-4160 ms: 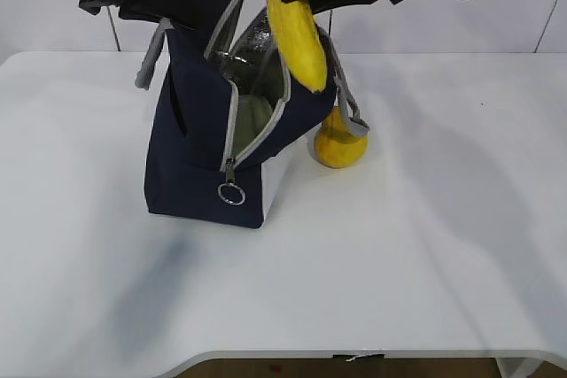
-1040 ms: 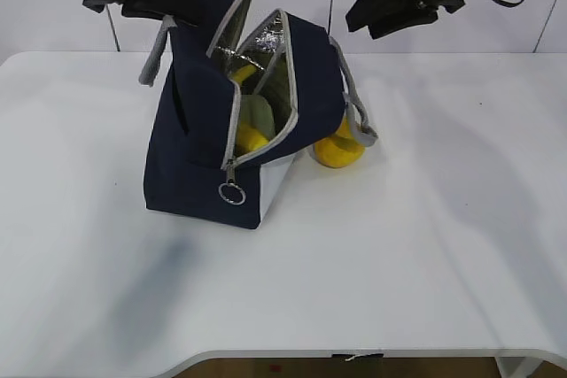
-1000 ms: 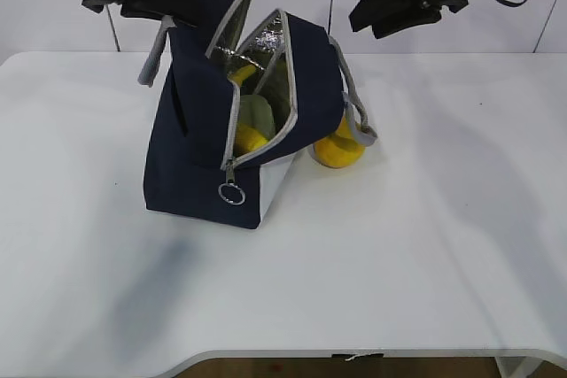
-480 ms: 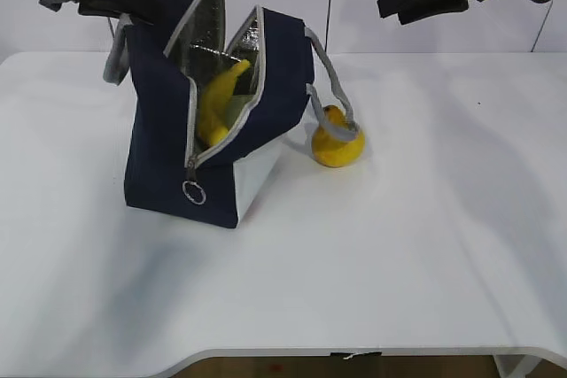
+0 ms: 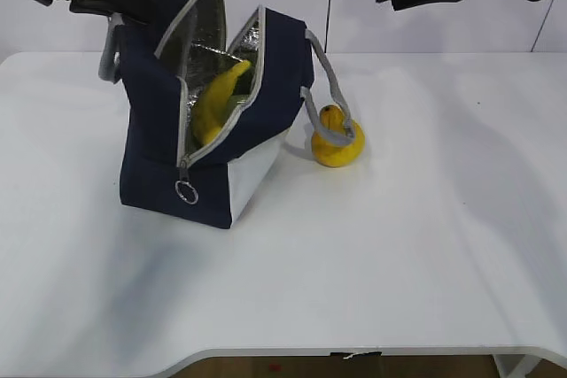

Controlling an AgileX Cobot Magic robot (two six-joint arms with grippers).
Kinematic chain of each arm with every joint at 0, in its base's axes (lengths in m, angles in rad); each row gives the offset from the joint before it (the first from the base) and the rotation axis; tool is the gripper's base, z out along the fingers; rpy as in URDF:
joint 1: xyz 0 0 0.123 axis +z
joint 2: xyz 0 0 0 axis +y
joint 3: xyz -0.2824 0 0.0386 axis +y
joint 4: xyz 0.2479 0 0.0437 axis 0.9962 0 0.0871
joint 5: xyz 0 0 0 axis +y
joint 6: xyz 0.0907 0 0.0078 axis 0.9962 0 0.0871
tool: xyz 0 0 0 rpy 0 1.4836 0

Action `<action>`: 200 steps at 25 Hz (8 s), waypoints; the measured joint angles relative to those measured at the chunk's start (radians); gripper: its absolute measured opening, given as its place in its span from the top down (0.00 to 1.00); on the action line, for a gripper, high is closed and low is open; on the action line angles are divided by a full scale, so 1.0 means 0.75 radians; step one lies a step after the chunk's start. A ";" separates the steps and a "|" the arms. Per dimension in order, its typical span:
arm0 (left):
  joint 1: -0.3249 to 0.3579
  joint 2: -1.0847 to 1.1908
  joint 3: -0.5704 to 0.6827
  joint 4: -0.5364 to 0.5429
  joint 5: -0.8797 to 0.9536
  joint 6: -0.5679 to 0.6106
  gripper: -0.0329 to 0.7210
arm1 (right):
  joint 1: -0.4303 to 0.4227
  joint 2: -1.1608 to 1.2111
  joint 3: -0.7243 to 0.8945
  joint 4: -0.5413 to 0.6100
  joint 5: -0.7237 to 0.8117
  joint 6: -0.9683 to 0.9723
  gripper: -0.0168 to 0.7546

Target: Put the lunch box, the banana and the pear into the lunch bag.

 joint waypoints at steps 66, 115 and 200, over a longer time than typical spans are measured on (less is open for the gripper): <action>0.199 0.000 0.000 0.074 0.061 0.024 0.96 | -0.059 0.086 0.562 0.411 -0.045 -1.396 0.41; 0.201 0.000 0.000 0.072 0.077 0.039 0.96 | 0.069 0.299 0.556 0.720 -0.057 -1.566 0.38; 0.188 0.000 0.000 -0.020 0.133 0.074 0.96 | 0.257 0.088 -0.086 0.345 -0.020 -0.740 0.71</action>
